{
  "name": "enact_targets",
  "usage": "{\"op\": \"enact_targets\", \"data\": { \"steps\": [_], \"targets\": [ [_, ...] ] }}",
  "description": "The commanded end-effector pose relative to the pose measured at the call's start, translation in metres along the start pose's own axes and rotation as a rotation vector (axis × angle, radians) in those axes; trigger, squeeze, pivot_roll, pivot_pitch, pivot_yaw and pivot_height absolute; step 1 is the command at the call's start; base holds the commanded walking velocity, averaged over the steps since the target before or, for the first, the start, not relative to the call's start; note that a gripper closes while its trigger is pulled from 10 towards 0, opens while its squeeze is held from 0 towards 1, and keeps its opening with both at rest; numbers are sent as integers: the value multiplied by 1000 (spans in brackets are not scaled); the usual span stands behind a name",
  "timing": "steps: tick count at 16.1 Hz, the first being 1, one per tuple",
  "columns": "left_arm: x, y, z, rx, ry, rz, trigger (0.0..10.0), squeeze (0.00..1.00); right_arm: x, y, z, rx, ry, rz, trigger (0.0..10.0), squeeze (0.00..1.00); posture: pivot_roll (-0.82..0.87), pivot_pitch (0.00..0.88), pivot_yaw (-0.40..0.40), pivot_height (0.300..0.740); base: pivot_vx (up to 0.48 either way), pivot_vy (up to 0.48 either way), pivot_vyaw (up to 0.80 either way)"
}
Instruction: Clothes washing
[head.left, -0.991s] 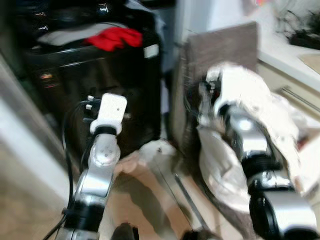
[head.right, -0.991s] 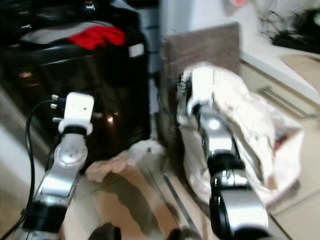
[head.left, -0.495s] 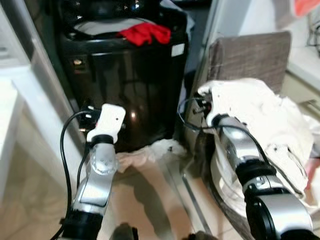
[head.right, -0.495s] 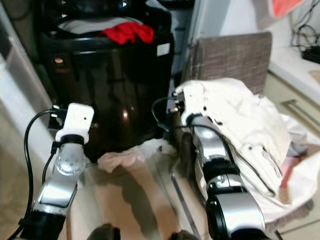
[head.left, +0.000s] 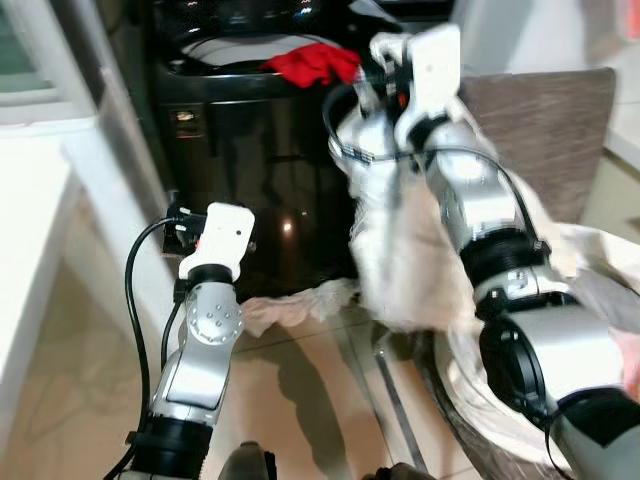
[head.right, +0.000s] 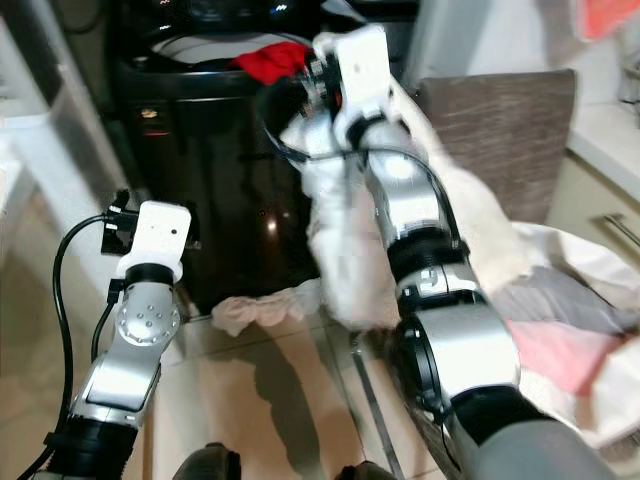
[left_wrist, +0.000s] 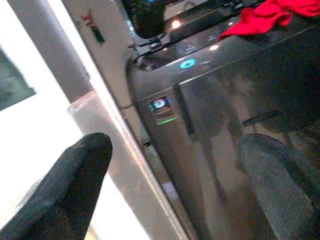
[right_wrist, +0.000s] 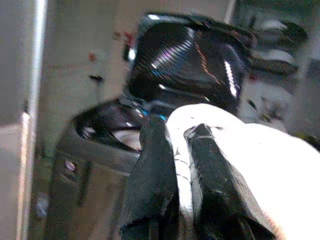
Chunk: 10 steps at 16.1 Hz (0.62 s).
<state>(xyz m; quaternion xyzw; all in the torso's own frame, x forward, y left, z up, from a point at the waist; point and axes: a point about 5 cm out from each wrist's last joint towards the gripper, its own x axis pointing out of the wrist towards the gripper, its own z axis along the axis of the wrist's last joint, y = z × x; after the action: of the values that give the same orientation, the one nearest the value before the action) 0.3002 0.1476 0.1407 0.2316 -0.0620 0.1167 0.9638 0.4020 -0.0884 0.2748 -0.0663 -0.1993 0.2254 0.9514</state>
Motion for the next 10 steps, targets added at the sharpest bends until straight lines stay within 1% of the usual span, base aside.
{"op": "enact_targets", "data": {
  "steps": [1, 3, 5, 6, 7, 8, 9, 10],
  "targets": [
    [1, 0, 2, -3, -7, 17, 10000, 0, 6, -2, 22, -31, -87, 14, 0, 439, 13, 0, -55, 737, 0, 0, 463],
    [1, -2, 3, -11, -6, 14, 10000, 0, -2, -8, -2, -33, 8, -22, 0, 443, 14, 0, -61, 740, 0, 0, 469],
    [1, 0, 1, -20, 3, 18, 10000, 0, -30, -13, -50, 0, 175, -98, 0, 435, 14, 0, -63, 740, 0, 0, 463],
    [0, 1, 0, -21, 11, 28, 10000, 0, -42, -12, -67, 0, 234, -108, 0, 439, 14, 0, -63, 740, 0, 0, 463],
    [0, 4, -2, -29, 20, 41, 10000, 0, -59, -8, -88, 10, 301, -118, 0, 439, 18, 0, -60, 740, 0, 0, 469],
    [1, 8, -2, -35, 25, 59, 10000, 0, -71, -2, -102, 28, 349, -116, 0, 435, 18, 0, -56, 740, 0, 0, 463],
    [2, 9, -3, -35, 26, 62, 10000, 0, -75, 2, -107, 40, 360, -107, 0, 431, 18, 0, -56, 740, 0, 0, 463],
    [3, 10, -3, -35, 27, 60, 10000, 0, -85, 21, -120, 57, 391, -45, 0, 431, 18, 0, -54, 740, 0, 0, 463]
  ]
}}
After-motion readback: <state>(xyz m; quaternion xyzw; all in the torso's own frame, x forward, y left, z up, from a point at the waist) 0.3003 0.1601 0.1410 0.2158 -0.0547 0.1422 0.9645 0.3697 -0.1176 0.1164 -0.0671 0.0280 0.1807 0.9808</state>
